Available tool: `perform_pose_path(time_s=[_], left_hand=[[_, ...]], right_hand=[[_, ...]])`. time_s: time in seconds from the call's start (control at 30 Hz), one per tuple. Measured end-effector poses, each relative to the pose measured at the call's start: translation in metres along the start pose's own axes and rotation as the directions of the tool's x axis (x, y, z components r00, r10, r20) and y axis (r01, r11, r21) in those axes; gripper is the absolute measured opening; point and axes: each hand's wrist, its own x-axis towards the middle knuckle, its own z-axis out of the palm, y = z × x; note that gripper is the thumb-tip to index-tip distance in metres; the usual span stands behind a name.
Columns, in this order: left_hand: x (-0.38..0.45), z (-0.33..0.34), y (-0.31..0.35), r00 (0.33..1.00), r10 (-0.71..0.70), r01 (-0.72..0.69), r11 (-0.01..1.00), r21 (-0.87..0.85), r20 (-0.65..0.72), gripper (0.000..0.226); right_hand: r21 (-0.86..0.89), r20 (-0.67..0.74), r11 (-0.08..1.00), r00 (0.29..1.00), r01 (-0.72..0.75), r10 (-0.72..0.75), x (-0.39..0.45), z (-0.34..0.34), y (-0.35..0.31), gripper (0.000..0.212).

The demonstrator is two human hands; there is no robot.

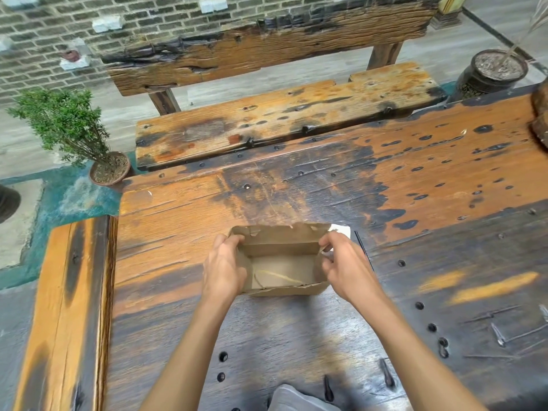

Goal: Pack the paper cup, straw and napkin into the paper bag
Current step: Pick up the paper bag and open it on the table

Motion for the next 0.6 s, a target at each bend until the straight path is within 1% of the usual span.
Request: perform_pose_path(time_s=[0.07, 0.2, 0.37, 0.47, 0.53, 0.6], left_hand=[[-0.001, -0.003, -0.005, 0.999, -0.015, 0.016, 1.000, -0.017, 0.033, 0.081], [-0.004, -0.013, -0.022, 0.999, -0.045, 0.044, 0.997, -0.070, -0.011, 0.085], [-0.012, -0.017, -0.032, 0.999, -0.020, 0.016, 0.994, -0.113, -0.036, 0.087], [-0.016, -0.016, -0.030, 0.998, -0.025, 0.016, 0.989, -0.145, -0.056, 0.088], [-0.016, -0.016, -0.029, 0.998, -0.020, 0.011, 0.987, -0.161, -0.055, 0.089], [-0.015, -0.016, -0.027, 0.998, -0.029, 0.020, 0.986, -0.168, -0.052, 0.090]], right_hand=[[0.029, -0.065, 0.998, 0.996, -0.053, 0.055, 0.004, 0.000, 0.003, 0.028], [0.062, -0.138, 0.988, 0.979, -0.141, 0.148, 0.010, 0.000, 0.010, 0.036], [0.153, -0.122, 0.988, 0.992, -0.025, 0.044, 0.016, 0.007, 0.012, 0.055], [0.222, -0.068, 0.973, 0.997, 0.062, -0.048, 0.016, 0.012, 0.014, 0.064], [0.257, -0.029, 0.961, 0.995, 0.097, -0.093, 0.015, 0.014, 0.014, 0.067], [0.302, -0.002, 0.949, 0.996, 0.091, -0.094, 0.014, 0.017, 0.015, 0.064]])
